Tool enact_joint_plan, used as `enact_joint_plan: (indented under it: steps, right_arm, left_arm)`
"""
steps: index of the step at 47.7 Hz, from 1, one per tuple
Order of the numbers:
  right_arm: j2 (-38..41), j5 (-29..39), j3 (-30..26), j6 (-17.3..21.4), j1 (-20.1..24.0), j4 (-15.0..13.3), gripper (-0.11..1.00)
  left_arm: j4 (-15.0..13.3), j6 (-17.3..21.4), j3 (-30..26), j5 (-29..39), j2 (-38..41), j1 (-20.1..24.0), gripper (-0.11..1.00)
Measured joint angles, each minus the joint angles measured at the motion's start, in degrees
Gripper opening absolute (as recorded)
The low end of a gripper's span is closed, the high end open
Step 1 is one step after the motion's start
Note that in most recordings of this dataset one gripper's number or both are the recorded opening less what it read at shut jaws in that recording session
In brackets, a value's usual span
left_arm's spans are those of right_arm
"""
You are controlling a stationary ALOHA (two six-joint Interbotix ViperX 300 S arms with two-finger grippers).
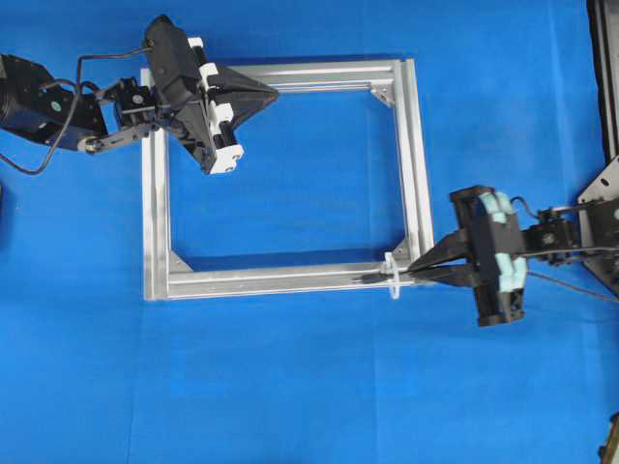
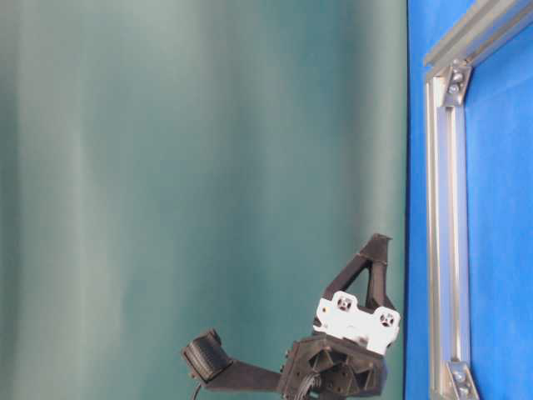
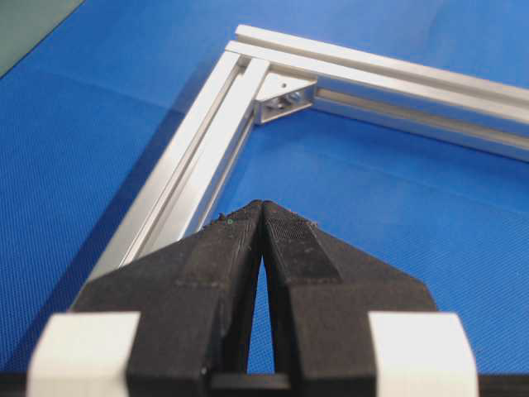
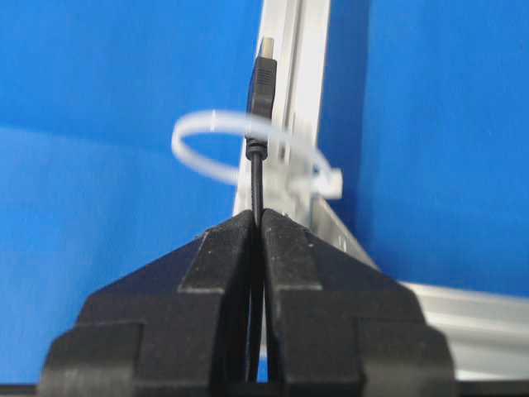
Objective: Insert the wire through the string loop located on the right side.
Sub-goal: 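Move the left gripper toward the plug emerging from the loop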
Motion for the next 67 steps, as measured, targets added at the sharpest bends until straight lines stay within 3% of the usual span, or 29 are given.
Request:
enact_joint_plan:
  steps: [23, 42, 53, 62, 67]
  right_arm:
    - [2.3, -0.1, -2.3, 0.0, 0.0, 0.1, -0.04]
    - [2.3, -0.1, -2.2, -0.1, 0.0, 0.0, -0.04]
    - [2.2, -0.1, -2.3, -0.1, 0.0, 0.0, -0.04]
    - [2.2, -0.2, -2.2, -0.1, 0.0, 0.0, -0.04]
    - [2.3, -0.4, -2.3, -0.1, 0.0, 0.0, -0.04]
  left_arm:
    - [0.0, -0.9, 0.1, 0.0, 0.0, -1.6, 0.0]
    - [0.1, -1.1, 1.3, 0.8, 0.0, -14.1, 0.0]
    - [0.0, -5.4, 1.2, 1.4, 0.0, -23.3, 0.0]
    - [0.0, -9.8, 1.2, 1.5, 0.0, -27.8, 0.0]
    - [0.0, -10.0, 0.9, 1.5, 0.0, -28.6, 0.0]
